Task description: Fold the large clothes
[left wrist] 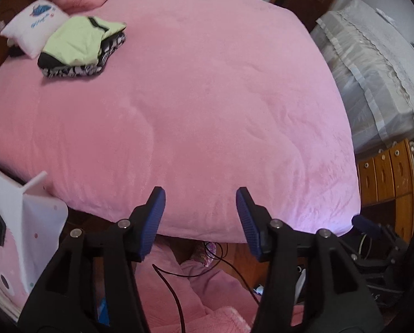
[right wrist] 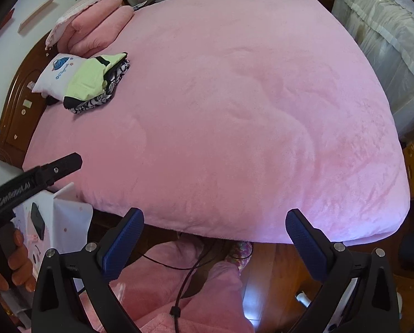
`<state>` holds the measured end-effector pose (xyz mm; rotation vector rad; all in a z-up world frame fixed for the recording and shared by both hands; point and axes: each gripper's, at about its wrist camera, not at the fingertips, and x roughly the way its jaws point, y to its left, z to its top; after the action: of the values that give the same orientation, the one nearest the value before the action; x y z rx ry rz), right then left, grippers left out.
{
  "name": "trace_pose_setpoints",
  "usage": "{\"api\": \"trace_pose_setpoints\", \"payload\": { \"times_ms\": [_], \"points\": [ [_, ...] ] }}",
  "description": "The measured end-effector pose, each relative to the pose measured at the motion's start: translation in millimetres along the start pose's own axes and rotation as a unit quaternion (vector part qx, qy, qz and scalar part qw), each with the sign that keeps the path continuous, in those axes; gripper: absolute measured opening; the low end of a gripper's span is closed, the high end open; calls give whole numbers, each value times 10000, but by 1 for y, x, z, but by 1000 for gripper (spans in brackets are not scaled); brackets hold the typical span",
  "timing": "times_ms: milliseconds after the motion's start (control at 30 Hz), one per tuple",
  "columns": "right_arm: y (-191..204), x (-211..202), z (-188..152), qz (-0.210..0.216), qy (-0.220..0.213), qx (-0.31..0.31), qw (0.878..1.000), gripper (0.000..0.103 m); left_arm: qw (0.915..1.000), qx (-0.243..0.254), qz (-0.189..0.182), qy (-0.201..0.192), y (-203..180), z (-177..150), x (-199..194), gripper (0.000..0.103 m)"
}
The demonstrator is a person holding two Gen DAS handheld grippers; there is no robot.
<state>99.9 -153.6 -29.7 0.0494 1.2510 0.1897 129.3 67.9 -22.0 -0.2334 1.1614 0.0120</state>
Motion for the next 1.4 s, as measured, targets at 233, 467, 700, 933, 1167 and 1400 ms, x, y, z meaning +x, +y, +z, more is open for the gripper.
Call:
{"api": "trace_pose_setpoints", "payload": {
  "times_ms": [233, 467, 700, 933, 1167, 1400],
  "points": [
    [13, -12, -9, -311, -129, -416, 9986, 103, 9997, -21, 125, 185, -10, -22, -2, 50],
    [9, -18, -15, -415, -268, -416, 9979, 103, 9996, -19, 211, 192, -3, -28, 2, 87],
    [1, -28, -18, -514, -418, -308, 9973, 103, 9992, 19, 356, 177, -1, -31, -3, 89],
    [-9, -34, -16, -583, -525, -141, 9968, 103, 9989, 188, 430, -63, -8, -30, -15, 89],
    [-8, -38, -15, -627, -641, -110, 9959, 103, 9982, 410, 404, -183, -18, -30, -22, 89],
    [-3, -47, -14, -654, -871, -144, 9939, 103, 9975, 482, 438, -268, -27, -28, -24, 103]
  ]
}}
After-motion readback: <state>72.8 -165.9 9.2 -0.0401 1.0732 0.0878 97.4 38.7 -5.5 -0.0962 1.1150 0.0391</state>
